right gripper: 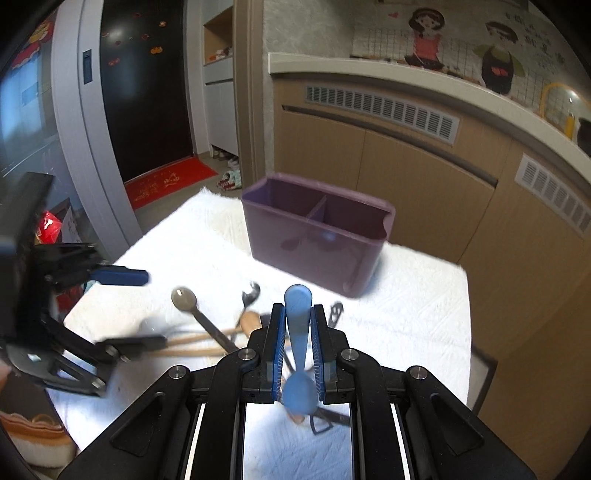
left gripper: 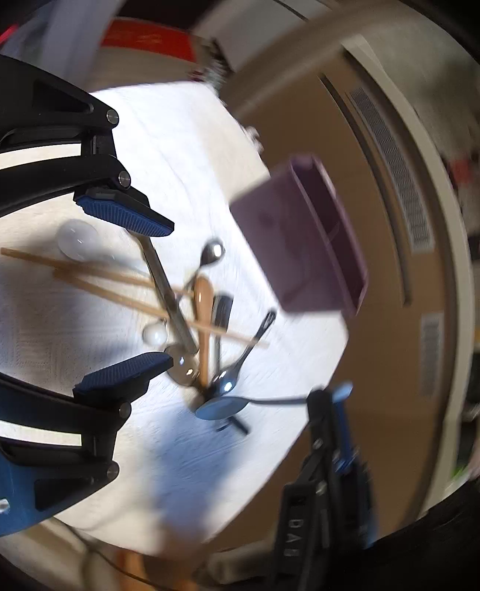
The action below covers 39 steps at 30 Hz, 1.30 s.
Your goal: Organize utensils
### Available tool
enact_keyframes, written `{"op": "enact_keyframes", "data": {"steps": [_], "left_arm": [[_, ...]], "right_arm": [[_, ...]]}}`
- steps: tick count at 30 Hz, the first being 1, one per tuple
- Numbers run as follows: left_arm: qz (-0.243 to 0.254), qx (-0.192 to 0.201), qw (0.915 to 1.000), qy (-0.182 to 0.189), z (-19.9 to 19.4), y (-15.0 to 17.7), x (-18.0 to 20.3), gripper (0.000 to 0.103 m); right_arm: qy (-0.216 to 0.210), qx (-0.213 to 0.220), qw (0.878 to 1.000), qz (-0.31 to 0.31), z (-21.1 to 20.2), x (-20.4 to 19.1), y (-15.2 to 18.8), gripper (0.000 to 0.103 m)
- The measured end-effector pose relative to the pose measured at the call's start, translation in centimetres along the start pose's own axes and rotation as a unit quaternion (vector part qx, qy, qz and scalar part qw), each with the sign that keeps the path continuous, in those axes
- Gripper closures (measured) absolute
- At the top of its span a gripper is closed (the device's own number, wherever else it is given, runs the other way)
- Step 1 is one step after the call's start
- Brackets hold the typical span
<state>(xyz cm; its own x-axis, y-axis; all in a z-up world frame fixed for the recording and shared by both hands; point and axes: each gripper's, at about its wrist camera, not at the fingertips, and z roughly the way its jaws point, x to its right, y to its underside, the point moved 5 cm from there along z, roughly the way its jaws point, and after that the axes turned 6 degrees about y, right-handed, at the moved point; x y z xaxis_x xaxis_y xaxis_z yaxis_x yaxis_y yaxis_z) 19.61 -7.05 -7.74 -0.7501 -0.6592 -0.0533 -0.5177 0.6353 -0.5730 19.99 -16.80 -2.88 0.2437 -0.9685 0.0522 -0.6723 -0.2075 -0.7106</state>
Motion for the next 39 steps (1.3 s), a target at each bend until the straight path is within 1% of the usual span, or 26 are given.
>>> {"op": "enact_keyframes", "data": {"steps": [2,3,5,6,8,10,14,16,17,19,20,21,23,24,29,32,35,39], "left_arm": [[0.054,-0.026,0.9981,-0.014,1.8,-0.4,1.2,0.041],[0.083,-0.042,0.9955,-0.02,3.0,-0.7,1.7,0.041],[0.11,-0.066,0.9916,-0.019,4.5,-0.8,2.3,0.042],[0.119,-0.078,0.9896,-0.018,5.3,-0.9,2.5,0.044],[0.124,-0.094,0.9877,-0.017,6.4,-1.1,2.2,0.045],[0.114,-0.107,0.9876,-0.013,7.5,-1.2,1.8,0.045],[0.094,-0.126,0.9875,0.013,9.1,-1.0,1.0,0.045],[0.083,-0.126,0.9883,0.023,9.4,-1.0,0.7,0.045],[0.078,-0.124,0.9889,0.026,9.4,-1.1,0.4,0.048],[0.06,-0.116,0.9909,0.032,9.6,-1.3,-0.1,0.06],[0.056,-0.113,0.9917,0.026,9.6,-1.4,-0.3,0.071],[0.05,-0.11,0.9926,0.014,9.8,-1.5,-0.6,0.079],[0.025,-0.105,0.9941,0.015,9.9,-1.6,-1.2,0.084],[0.012,-0.101,0.9947,0.017,9.9,-1.6,-1.6,0.089],[-0.055,-0.074,0.9957,0.014,8.9,-1.4,-3.6,0.094],[-0.1,-0.044,0.9938,0.02,6.9,-1.3,-4.8,0.1],[-0.143,-0.003,0.9894,0.028,4.2,-1.4,-5.8,0.101],[-0.17,0.054,0.9839,0.018,0.4,-1.8,-6.2,0.101]], "right_arm": [[-0.002,-0.01,1.0,0.008,0.4,0.3,0.8,0.089],[-0.001,-0.012,1.0,0.011,0.5,0.4,1.0,0.089],[0.0,-0.009,1.0,0.017,0.5,0.8,1.2,0.089],[-0.003,-0.009,1.0,0.021,0.4,0.9,1.2,0.089],[-0.004,-0.008,1.0,0.022,0.3,1.0,1.3,0.089],[-0.004,-0.008,1.0,0.021,0.3,1.1,1.3,0.089],[-0.006,-0.009,1.0,0.022,0.5,1.2,1.2,0.089],[-0.004,-0.008,1.0,0.022,0.6,1.4,0.9,0.089],[-0.003,-0.008,1.0,0.023,0.8,1.5,0.8,0.089],[-0.003,-0.01,1.0,0.027,1.0,1.8,0.4,0.089],[-0.006,-0.013,0.999,0.03,1.2,2.0,0.3,0.089],[-0.009,-0.019,0.999,0.035,1.5,2.2,0.1,0.089],[-0.016,-0.037,0.998,0.05,2.4,2.8,-0.2,0.089],[-0.022,-0.047,0.997,0.057,3.0,3.1,-0.2,0.089],[-0.034,-0.075,0.993,0.082,5.4,4.1,-0.4,0.089],[-0.037,-0.081,0.993,0.083,6.0,3.9,-0.4,0.089],[-0.036,-0.077,0.993,0.076,5.9,3.5,-0.6,0.089],[-0.038,-0.062,0.995,0.065,4.9,2.6,-1.0,0.089]]}}
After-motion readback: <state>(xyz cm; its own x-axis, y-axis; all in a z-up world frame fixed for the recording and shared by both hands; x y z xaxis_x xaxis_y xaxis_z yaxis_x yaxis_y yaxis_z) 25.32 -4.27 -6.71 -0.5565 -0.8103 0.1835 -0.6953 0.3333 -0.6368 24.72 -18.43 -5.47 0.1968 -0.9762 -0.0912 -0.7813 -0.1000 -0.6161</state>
